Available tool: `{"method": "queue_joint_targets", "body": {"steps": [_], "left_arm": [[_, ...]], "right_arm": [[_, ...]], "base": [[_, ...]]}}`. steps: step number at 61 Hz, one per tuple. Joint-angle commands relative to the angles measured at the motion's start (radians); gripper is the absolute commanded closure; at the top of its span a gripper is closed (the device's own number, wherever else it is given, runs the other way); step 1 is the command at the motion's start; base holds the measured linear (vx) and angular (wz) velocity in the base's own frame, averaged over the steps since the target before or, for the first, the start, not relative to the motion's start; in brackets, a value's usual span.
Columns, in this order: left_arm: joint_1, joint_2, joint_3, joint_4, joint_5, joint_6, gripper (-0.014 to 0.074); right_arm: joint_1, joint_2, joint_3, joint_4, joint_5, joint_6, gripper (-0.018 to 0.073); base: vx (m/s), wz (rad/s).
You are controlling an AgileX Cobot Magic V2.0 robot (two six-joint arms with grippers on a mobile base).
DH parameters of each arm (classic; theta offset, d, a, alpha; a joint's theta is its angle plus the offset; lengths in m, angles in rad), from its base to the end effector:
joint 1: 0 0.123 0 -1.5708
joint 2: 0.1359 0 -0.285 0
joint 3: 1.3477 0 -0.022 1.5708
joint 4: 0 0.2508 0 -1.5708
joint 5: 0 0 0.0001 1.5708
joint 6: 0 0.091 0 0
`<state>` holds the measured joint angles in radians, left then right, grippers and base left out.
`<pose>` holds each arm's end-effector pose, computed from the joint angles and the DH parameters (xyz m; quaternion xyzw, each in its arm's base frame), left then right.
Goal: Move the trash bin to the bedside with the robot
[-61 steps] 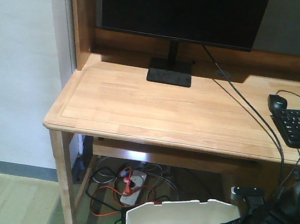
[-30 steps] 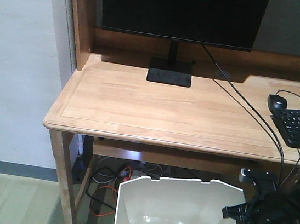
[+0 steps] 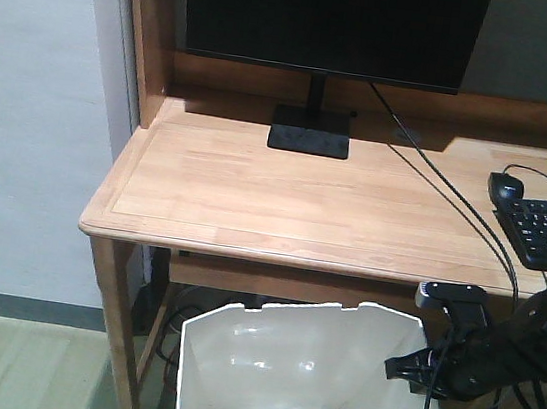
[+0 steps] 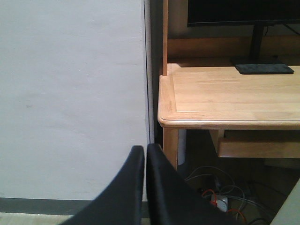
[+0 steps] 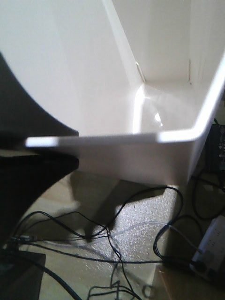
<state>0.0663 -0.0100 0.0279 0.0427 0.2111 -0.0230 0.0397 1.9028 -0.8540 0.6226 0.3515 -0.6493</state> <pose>0.0558 0.0045 0.1852 -0.0209 0.7551 0.0312 0.6546 0.3170 0.0309 0.0996 -0.0632 0.9803 0.0983 0.1592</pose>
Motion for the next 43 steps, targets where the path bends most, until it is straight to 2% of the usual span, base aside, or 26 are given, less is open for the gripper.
{"method": "queue_joint_targets", "body": {"steps": [1,8,14,20,32,43], "left_arm": [[0.003,-0.012,0.028,-0.009,-0.069,-0.002,0.0594],[0.003,-0.012,0.028,-0.009,-0.069,-0.01,0.0594],[0.003,-0.012,0.028,-0.018,-0.087,-0.05,0.0594],[0.003,-0.012,0.028,-0.071,-0.138,-0.128,0.0594],[0.003,-0.012,0.028,-0.177,-0.259,-0.233,0.0594],[0.003,-0.012,0.023,-0.191,-0.369,-0.234,0.0594]], "right_arm": [[-0.001,-0.07,-0.027,0.06,-0.01,0.024,0.0564],[-0.001,-0.07,-0.027,0.062,0.0,0.024,0.0564],[-0.001,-0.07,-0.027,0.061,0.009,0.024,0.0564],[-0.001,-0.07,-0.027,0.061,0.009,0.024,0.0564],[-0.001,-0.07,-0.027,0.061,0.008,0.024,0.0564],[-0.001,-0.07,-0.027,0.061,0.008,0.024,0.0564]], "base": [[0.0,0.0],[0.0,0.0],[0.0,0.0],[0.0,0.0],[0.0,0.0],[0.0,0.0]]}}
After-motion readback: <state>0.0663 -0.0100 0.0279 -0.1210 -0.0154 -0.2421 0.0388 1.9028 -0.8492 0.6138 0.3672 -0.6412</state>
